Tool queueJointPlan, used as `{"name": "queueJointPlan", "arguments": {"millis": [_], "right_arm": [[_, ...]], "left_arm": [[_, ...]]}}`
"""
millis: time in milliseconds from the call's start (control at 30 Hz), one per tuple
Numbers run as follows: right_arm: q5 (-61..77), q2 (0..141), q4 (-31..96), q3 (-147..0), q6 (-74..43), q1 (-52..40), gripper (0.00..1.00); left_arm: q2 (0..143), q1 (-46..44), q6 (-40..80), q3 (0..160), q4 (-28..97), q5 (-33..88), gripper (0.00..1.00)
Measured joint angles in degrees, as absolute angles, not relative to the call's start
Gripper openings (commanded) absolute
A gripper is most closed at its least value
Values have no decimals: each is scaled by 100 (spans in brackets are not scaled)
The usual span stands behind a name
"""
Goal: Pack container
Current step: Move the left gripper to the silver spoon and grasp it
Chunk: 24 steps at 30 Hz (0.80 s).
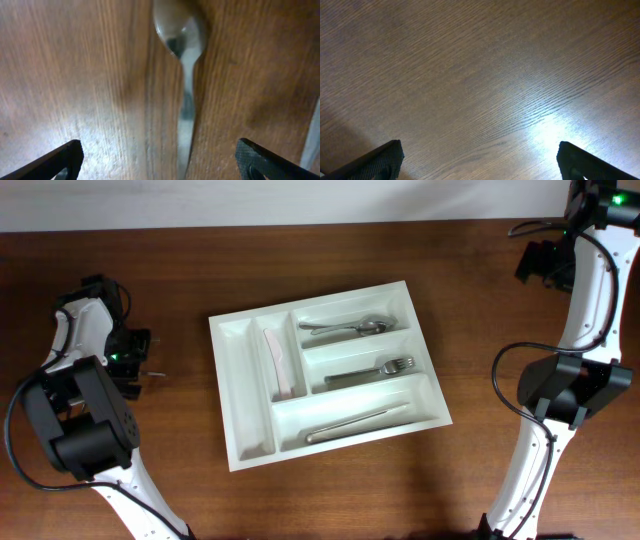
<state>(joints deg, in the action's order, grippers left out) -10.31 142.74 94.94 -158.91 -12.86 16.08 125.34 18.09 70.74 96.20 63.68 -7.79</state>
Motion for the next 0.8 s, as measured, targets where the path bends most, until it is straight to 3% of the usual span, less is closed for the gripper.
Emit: {"name": "queueJointPlan", "arguments": {"millis": [800], "right_arm": [[-1031,14274,9494,-15891,-1286,1608,99]], "left_arm": [[12768,1922,6984,9625,5972,-987,99]]}}
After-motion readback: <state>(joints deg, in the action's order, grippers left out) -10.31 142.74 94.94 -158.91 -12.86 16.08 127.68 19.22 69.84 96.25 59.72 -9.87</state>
